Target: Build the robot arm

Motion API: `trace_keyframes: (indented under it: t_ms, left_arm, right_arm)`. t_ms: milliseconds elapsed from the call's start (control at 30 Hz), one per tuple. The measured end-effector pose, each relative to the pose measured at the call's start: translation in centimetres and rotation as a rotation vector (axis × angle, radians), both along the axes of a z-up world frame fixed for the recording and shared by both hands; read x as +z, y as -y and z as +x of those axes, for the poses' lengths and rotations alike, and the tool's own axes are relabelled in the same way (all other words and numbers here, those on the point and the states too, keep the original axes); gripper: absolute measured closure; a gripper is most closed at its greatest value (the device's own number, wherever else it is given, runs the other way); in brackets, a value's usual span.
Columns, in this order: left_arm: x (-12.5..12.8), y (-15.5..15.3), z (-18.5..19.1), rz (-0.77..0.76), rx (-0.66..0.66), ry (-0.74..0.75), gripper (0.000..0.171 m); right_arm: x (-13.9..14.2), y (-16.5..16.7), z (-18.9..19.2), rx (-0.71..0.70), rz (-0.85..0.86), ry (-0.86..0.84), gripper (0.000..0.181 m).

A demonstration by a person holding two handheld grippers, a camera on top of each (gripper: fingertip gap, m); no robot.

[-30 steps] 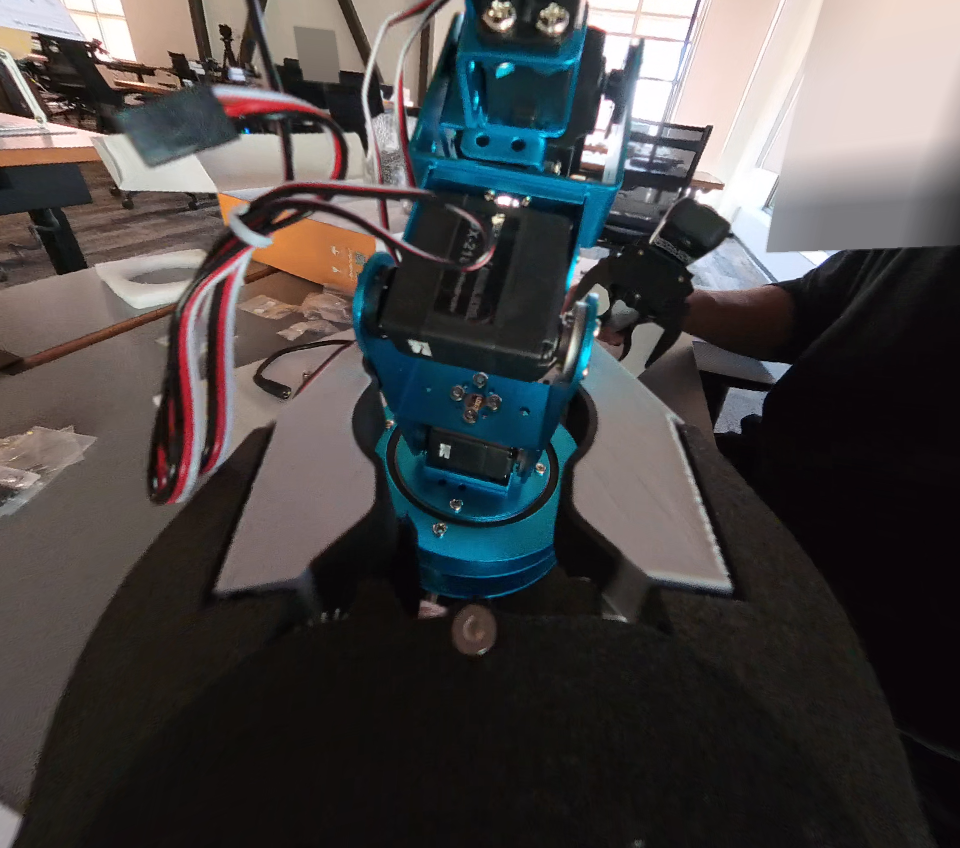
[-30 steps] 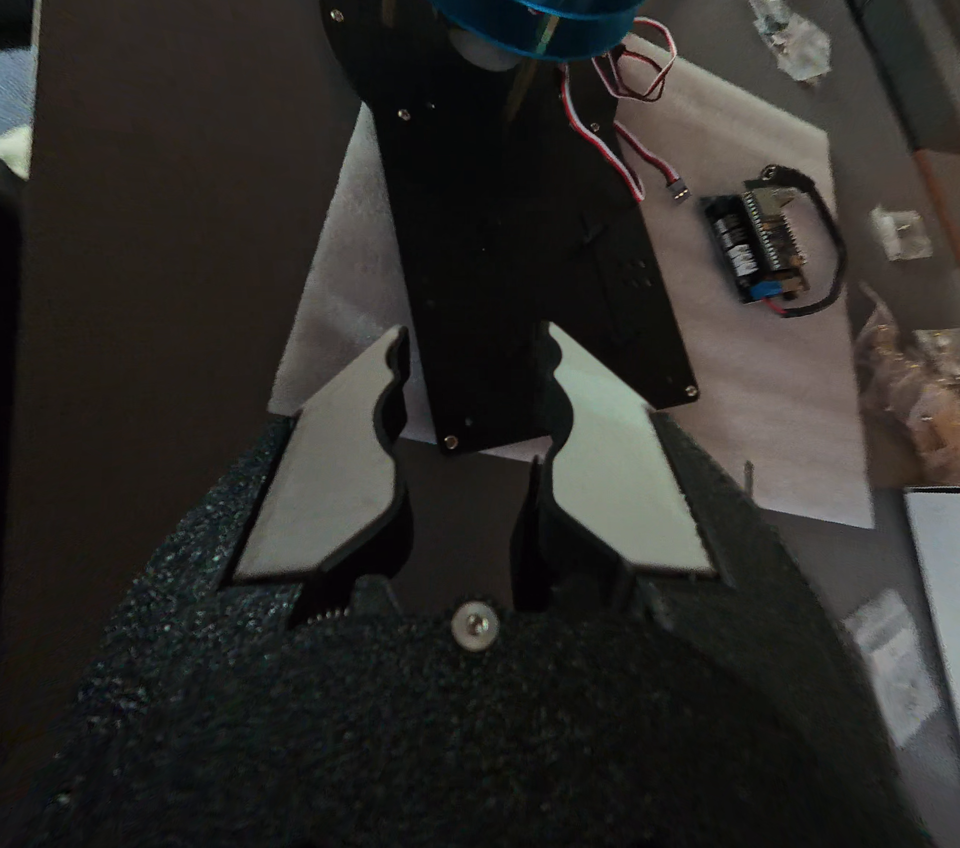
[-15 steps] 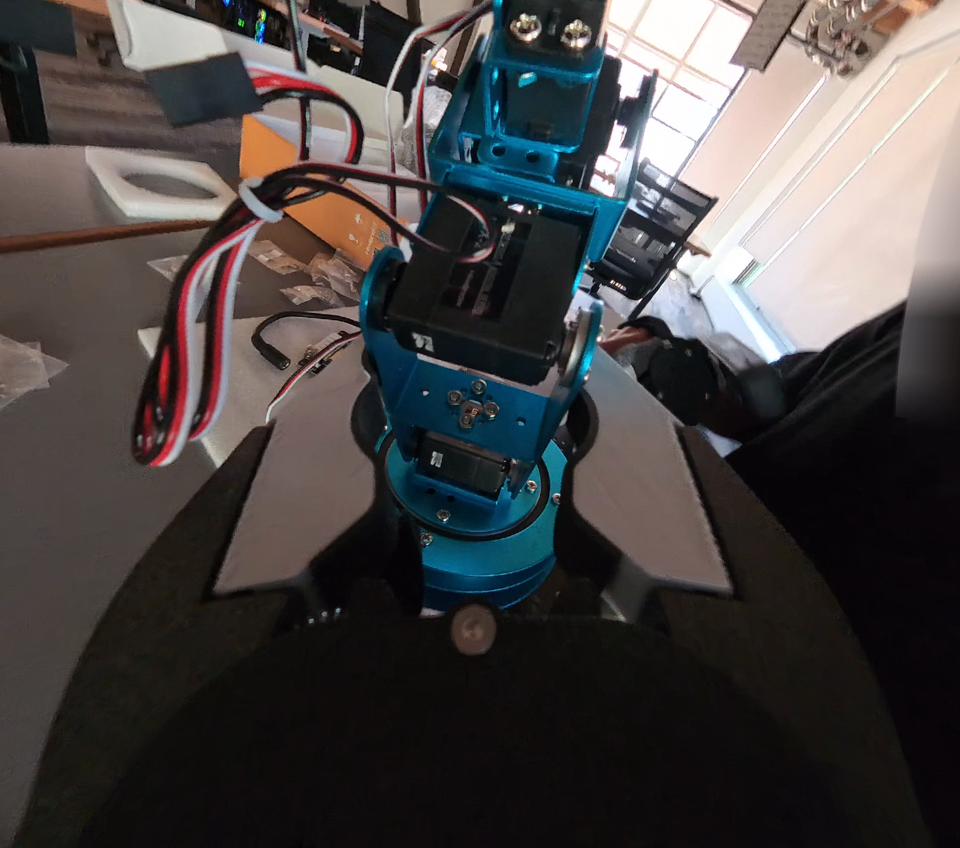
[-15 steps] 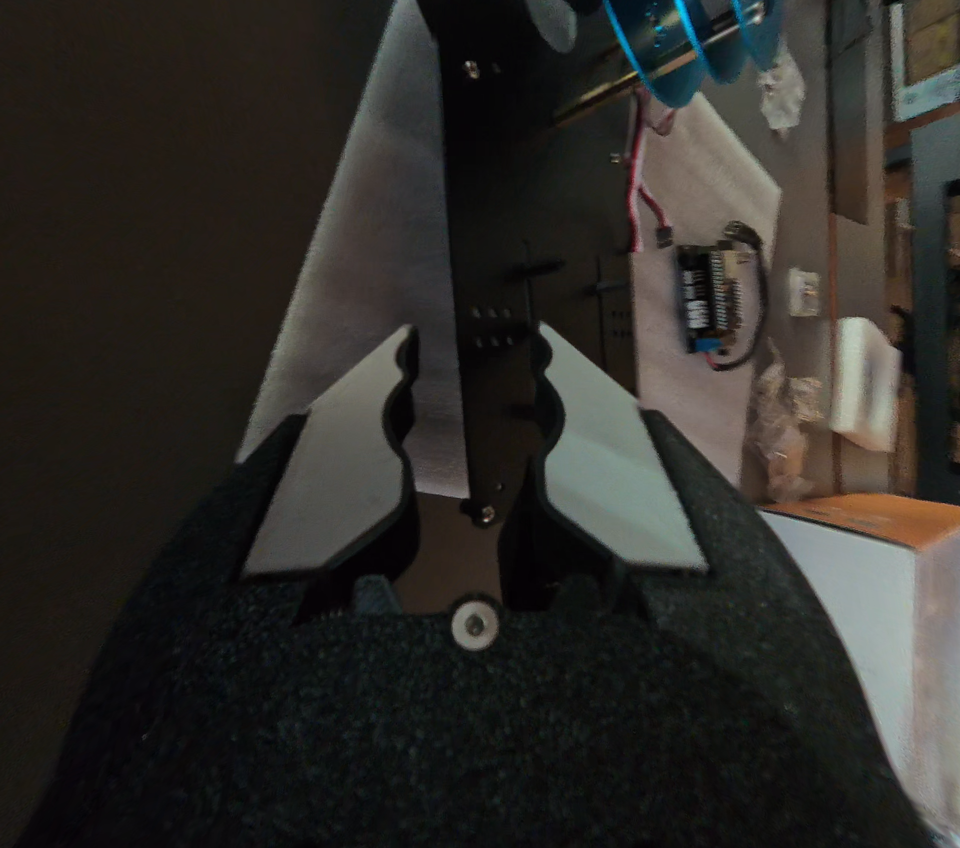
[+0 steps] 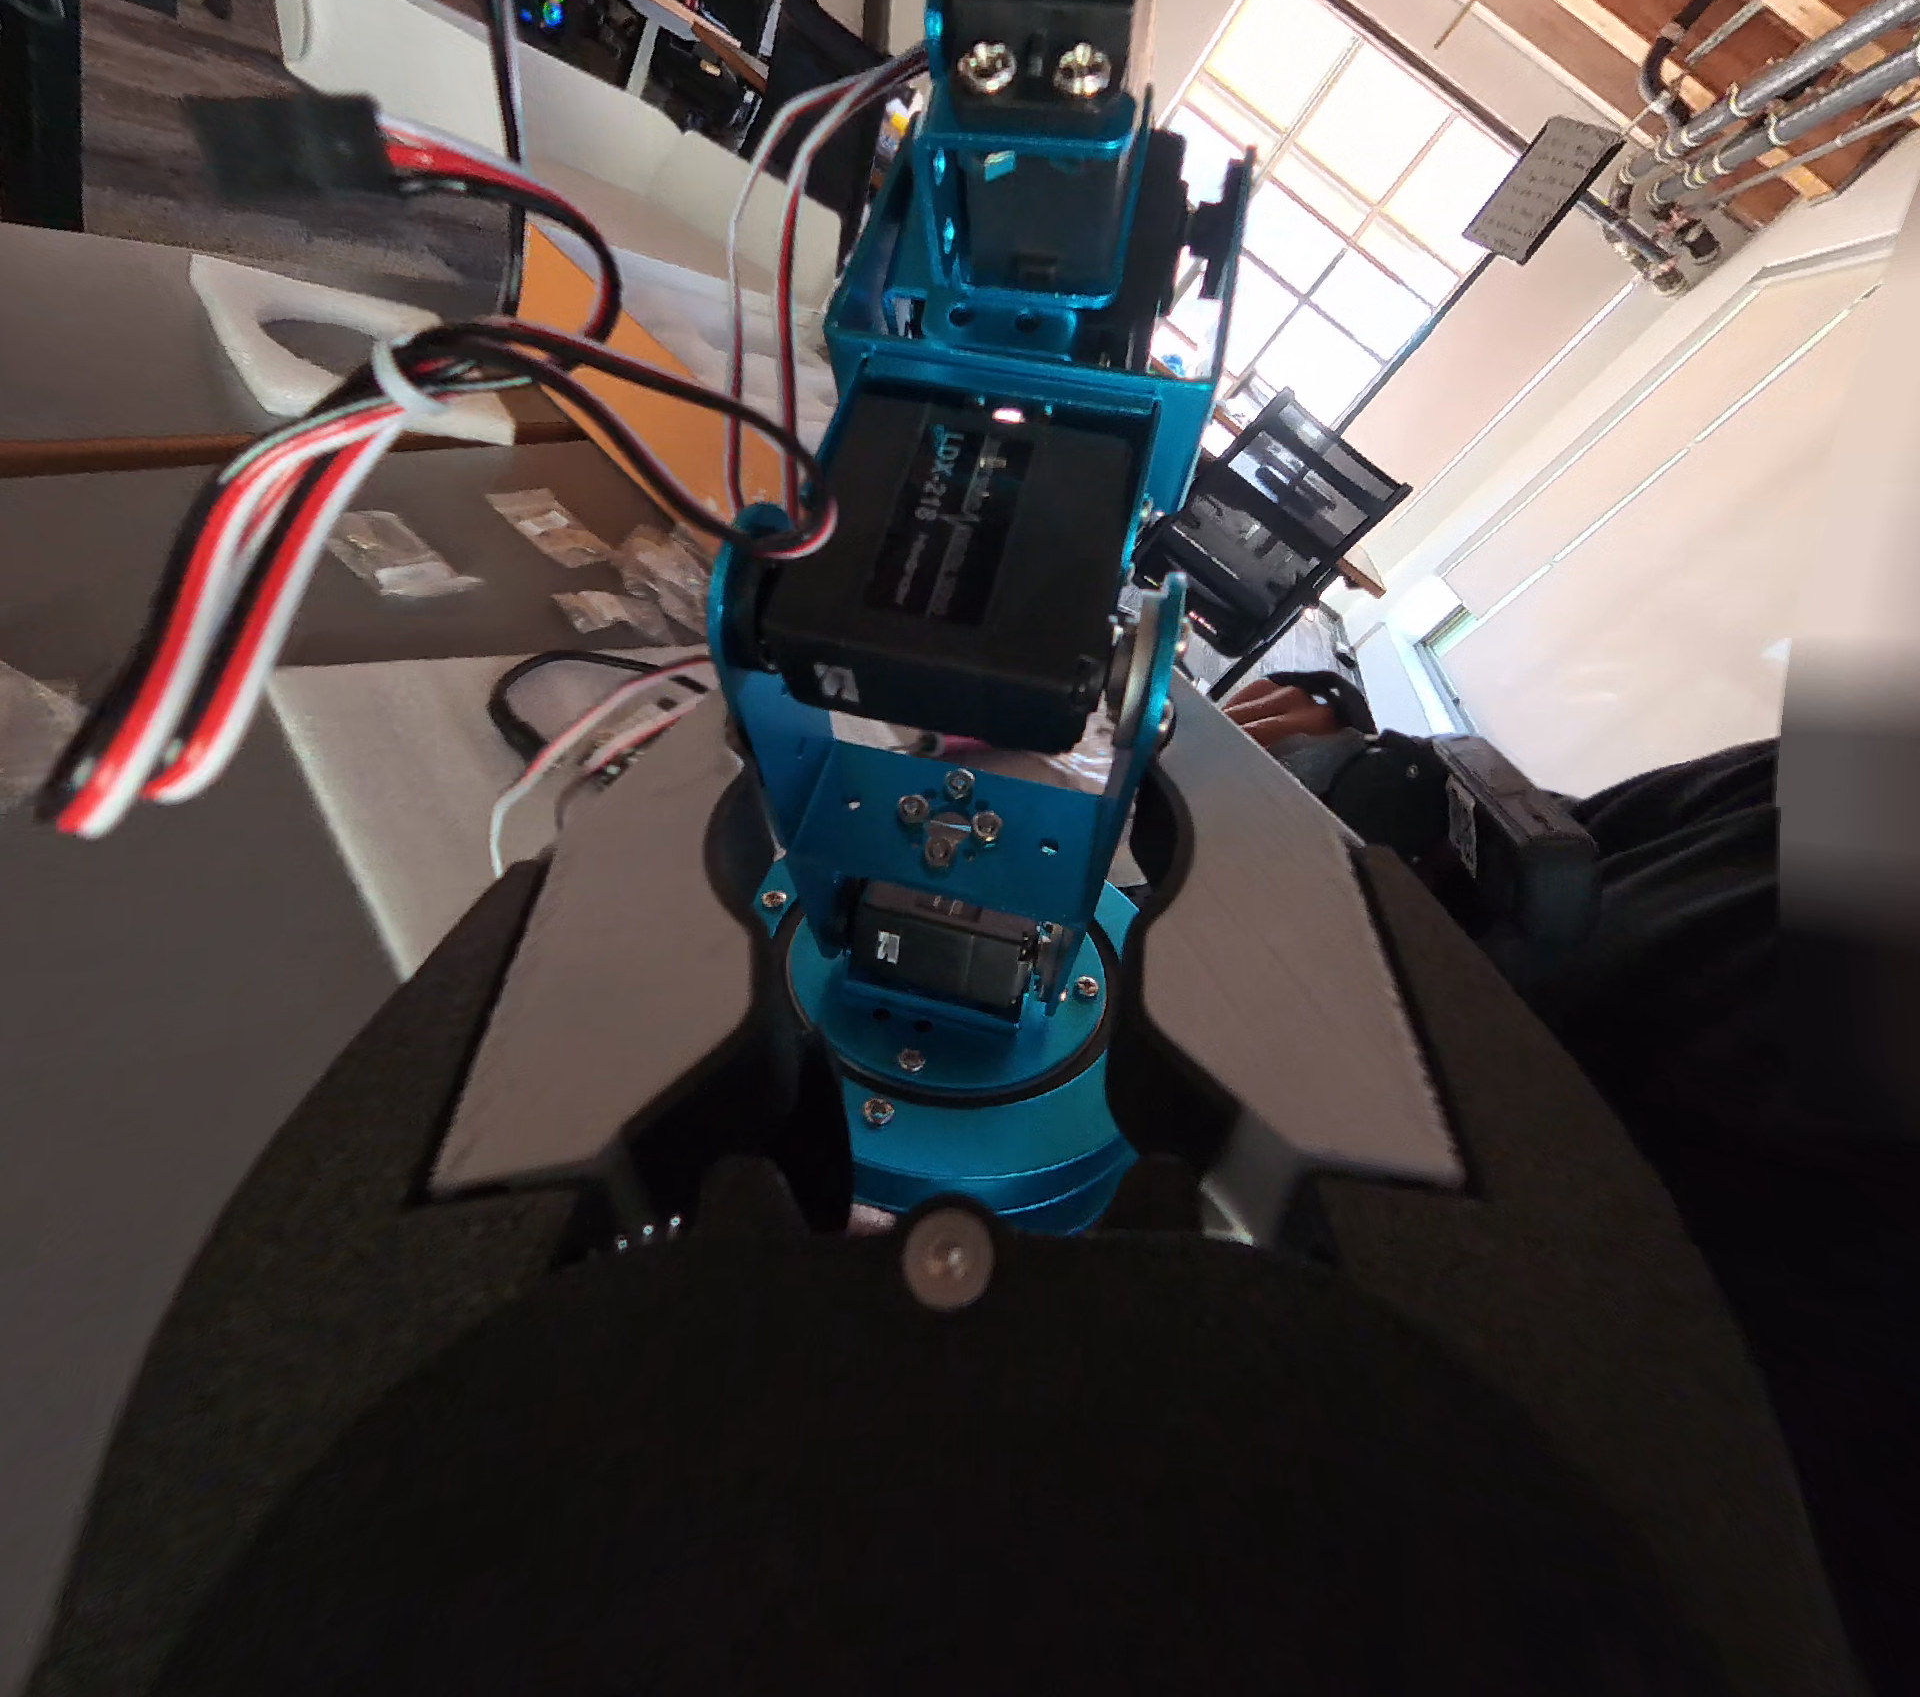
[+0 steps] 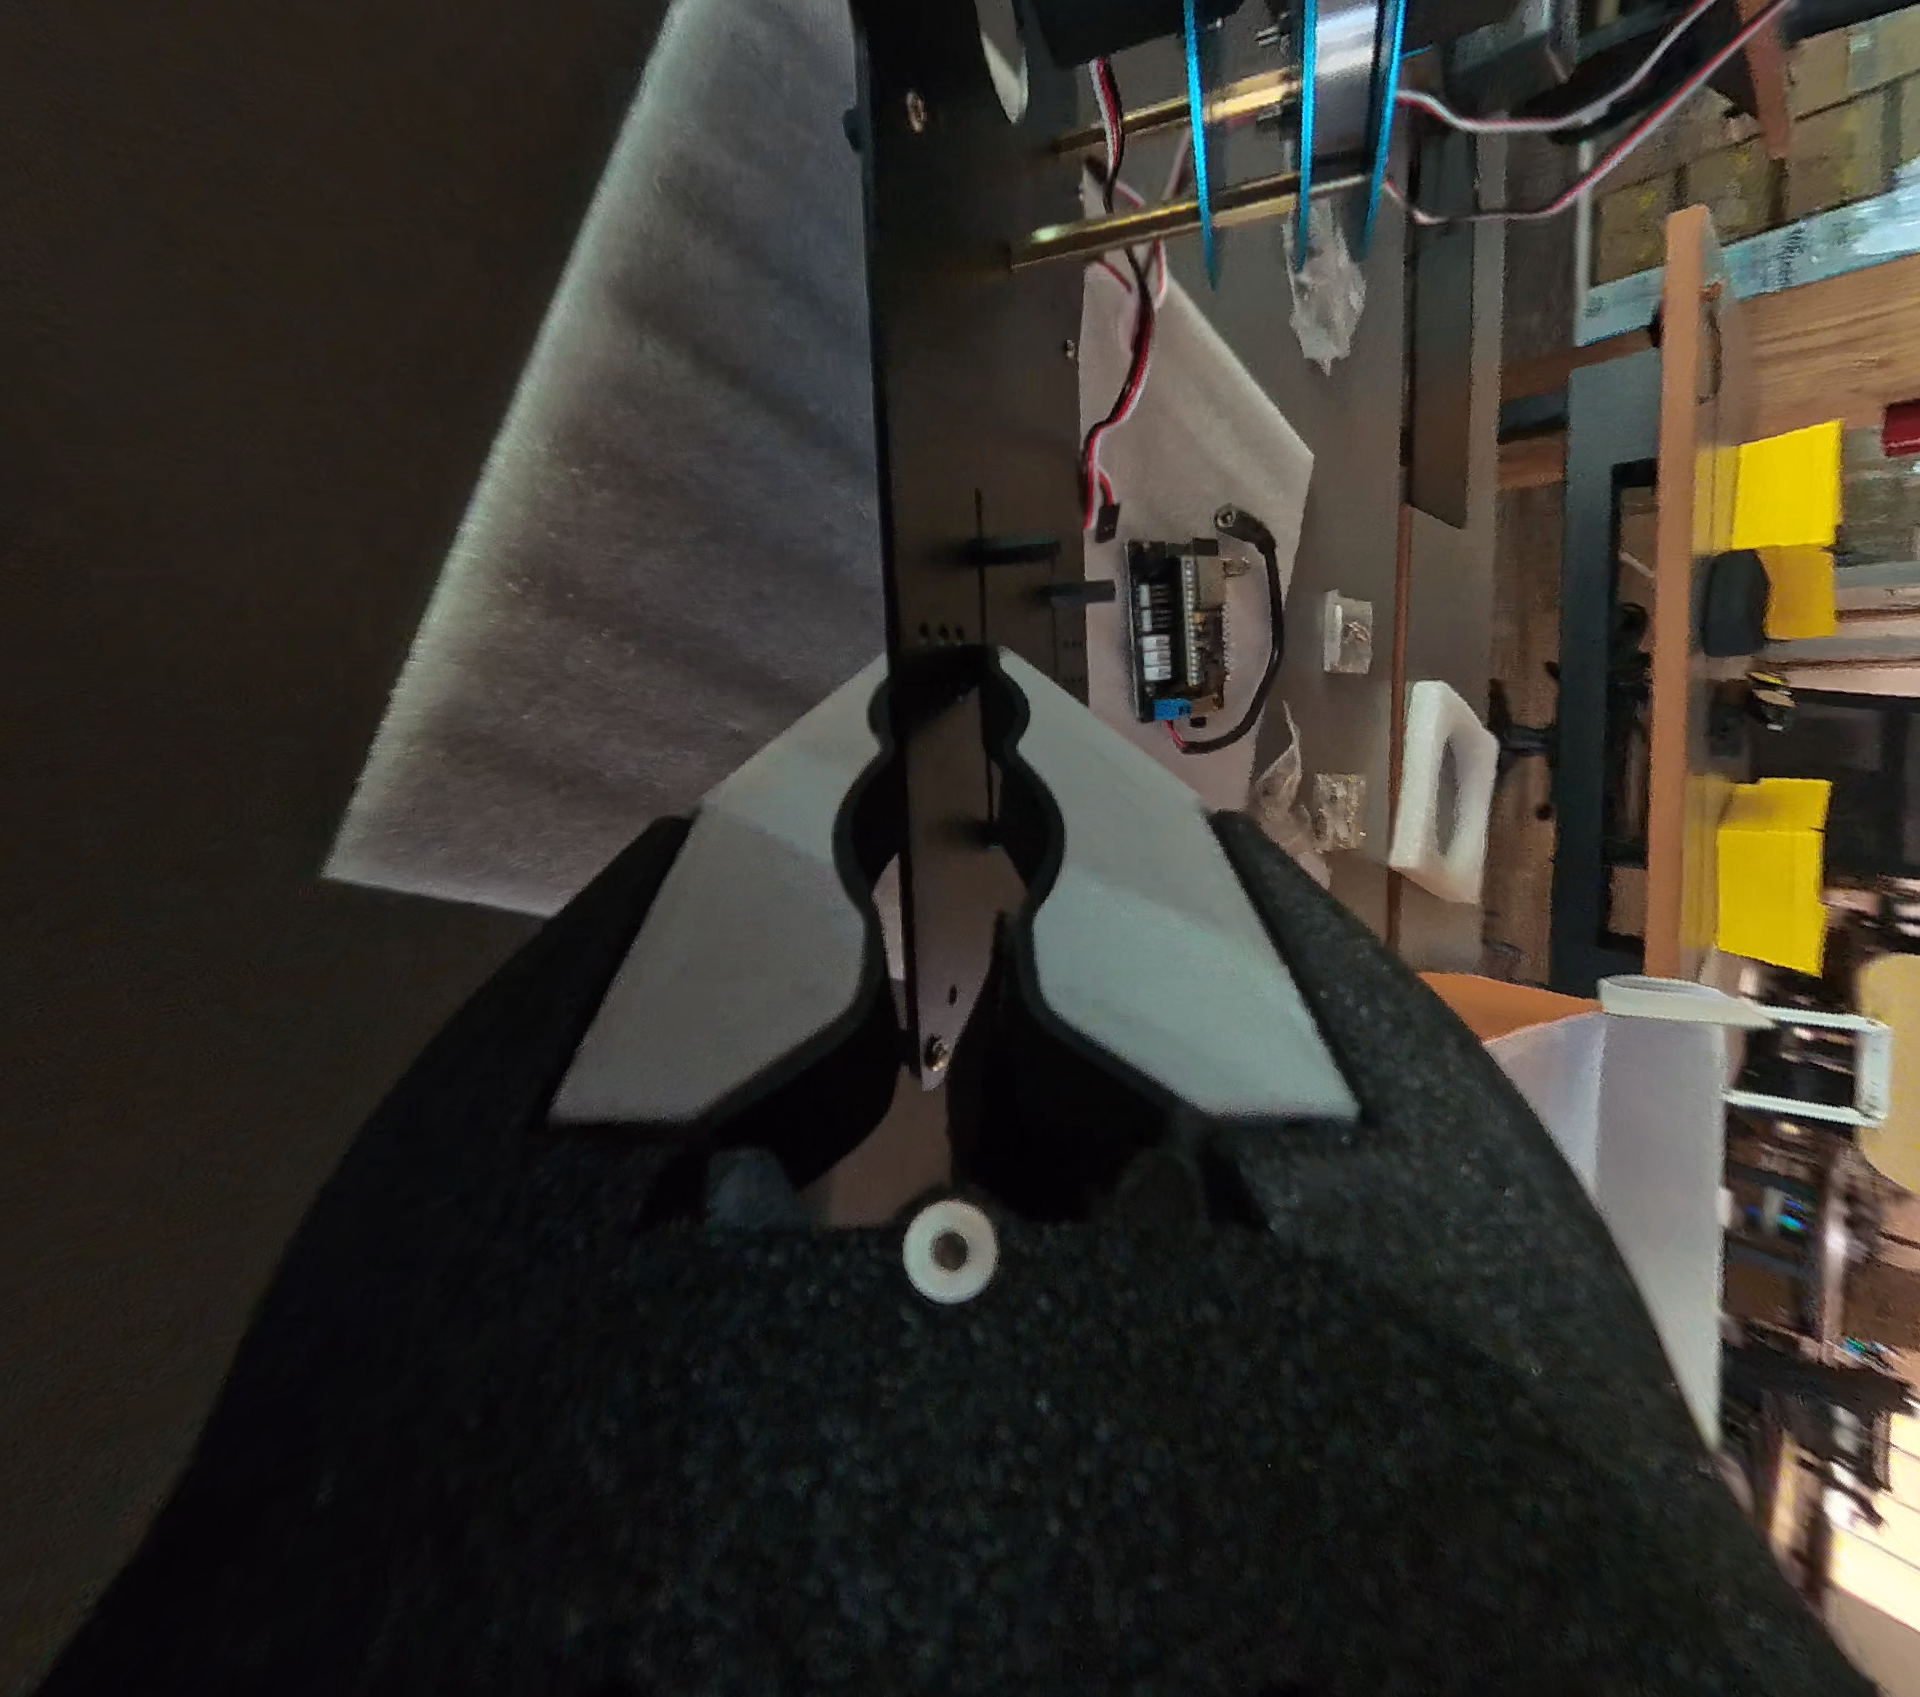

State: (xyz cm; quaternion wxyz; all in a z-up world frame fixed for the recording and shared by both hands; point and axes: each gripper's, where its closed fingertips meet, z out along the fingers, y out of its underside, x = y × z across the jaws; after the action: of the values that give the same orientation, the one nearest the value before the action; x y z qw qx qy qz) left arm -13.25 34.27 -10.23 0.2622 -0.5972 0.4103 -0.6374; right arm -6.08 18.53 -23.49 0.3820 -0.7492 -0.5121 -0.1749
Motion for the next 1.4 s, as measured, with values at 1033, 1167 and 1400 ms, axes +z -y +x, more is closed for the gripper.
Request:
trace_keyframes:
  t_ms: [1033, 1167, 1400]
  left_arm:
    - [-12.2, -6.5, 5.0, -0.759, 0.115, -0.330, 0.105]
    - [-13.2, -7.1, 4.8, -0.803, 0.125, -0.339, 0.105]
    - [-14.8, -7.8, 4.6, -0.865, 0.145, -0.362, 0.104]
  right_arm:
    - [2.4, -0.6, 0.6, 0.123, -0.451, -0.439, 0.181]
    - [2.4, -1.3, 1.0, 0.139, -0.500, -0.471, 0.181]
    - [2.3, -2.3, 1.5, 0.144, -0.593, -0.536, 0.181]
